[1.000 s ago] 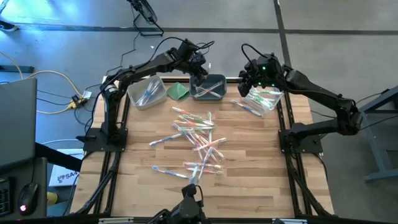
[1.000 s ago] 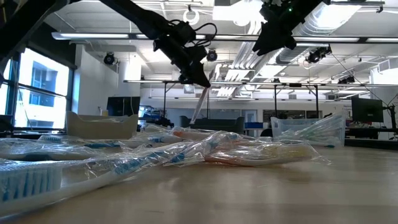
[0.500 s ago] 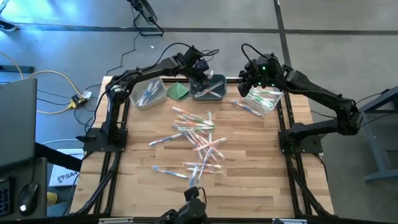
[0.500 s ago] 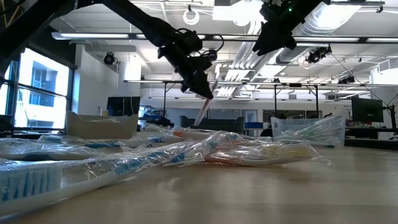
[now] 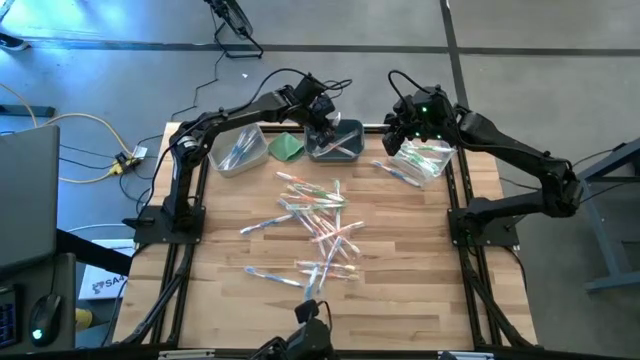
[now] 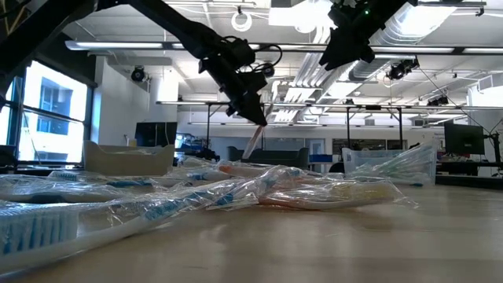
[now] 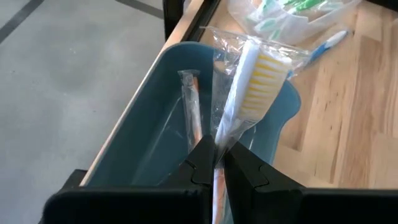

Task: Pick & Place Toothbrushes
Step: Put the orange toothbrush into the blue bin, then put the blue toothbrush into the gray bin

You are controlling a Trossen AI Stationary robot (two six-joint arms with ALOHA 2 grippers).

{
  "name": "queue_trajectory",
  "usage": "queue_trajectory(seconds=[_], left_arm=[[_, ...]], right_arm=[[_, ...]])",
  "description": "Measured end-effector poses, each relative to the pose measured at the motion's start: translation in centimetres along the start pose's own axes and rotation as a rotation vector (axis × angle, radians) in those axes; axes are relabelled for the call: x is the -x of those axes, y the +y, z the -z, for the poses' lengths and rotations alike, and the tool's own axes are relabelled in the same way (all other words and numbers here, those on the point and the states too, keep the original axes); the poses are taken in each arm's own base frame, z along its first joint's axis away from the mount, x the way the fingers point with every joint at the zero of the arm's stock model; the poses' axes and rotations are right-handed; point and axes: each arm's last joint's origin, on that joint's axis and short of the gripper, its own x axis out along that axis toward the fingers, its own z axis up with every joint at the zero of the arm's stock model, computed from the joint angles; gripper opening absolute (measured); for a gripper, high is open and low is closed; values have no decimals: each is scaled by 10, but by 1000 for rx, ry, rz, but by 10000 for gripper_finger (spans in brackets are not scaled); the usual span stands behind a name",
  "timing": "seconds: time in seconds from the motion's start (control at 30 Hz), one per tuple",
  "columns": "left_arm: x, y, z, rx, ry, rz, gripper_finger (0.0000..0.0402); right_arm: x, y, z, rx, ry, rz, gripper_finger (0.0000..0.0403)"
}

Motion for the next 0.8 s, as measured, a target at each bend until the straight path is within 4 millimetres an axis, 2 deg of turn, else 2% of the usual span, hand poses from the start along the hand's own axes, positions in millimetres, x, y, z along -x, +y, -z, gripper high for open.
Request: queue_trajectory(seconds=[0.1, 0.33, 0.43, 0.8], left_arm=[[0, 0, 0, -1, -2, -5, 26], [0, 1, 0, 0, 7, -52, 94], [0, 1, 0, 1, 7, -54, 112], [0, 1, -1, 59, -2, -51, 115]], right_arm=[[0, 0, 0, 0, 0, 0, 149], [0, 0, 0, 0, 0, 0, 149], [0, 0, 0, 0, 0, 0, 149], [0, 0, 0, 0, 0, 0, 149]])
